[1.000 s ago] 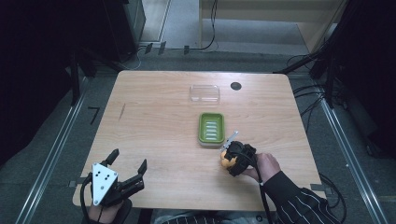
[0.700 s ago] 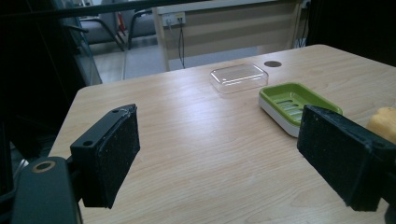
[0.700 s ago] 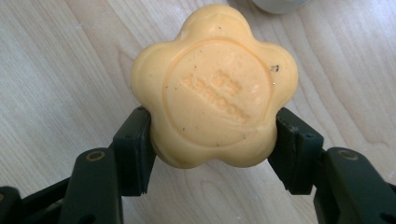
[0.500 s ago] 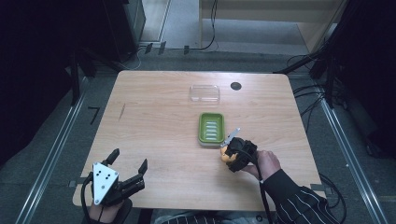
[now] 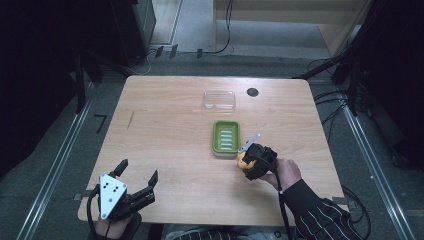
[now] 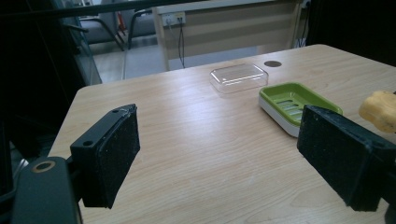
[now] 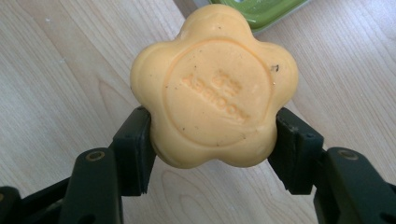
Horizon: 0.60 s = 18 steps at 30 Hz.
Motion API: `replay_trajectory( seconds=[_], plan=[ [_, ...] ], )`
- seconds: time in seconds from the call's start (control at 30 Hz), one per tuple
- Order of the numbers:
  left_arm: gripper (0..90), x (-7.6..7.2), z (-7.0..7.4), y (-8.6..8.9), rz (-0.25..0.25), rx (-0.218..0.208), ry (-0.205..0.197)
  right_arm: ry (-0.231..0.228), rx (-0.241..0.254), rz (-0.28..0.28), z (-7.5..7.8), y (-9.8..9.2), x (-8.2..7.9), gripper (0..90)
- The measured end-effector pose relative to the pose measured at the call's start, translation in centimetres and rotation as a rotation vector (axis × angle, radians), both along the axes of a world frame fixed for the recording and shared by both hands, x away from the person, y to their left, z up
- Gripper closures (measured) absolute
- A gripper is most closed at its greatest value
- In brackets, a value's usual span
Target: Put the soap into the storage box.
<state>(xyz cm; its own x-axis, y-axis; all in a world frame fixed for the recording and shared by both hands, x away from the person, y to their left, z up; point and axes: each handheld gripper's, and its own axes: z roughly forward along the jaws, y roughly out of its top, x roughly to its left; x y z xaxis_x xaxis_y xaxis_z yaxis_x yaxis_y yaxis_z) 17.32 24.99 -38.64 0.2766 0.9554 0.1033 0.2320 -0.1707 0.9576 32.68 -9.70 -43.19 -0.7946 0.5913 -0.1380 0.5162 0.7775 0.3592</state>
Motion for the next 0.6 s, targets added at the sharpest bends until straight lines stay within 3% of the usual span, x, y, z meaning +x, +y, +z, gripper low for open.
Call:
replay_trajectory(
  seconds=[0.6],
  plan=[
    [13.7,0.04,-0.01,-0.10,-0.002,0.002,0.001,-0.049,0.020,-0.017,0.72,-0.18,0.59,39.7]
  ],
)
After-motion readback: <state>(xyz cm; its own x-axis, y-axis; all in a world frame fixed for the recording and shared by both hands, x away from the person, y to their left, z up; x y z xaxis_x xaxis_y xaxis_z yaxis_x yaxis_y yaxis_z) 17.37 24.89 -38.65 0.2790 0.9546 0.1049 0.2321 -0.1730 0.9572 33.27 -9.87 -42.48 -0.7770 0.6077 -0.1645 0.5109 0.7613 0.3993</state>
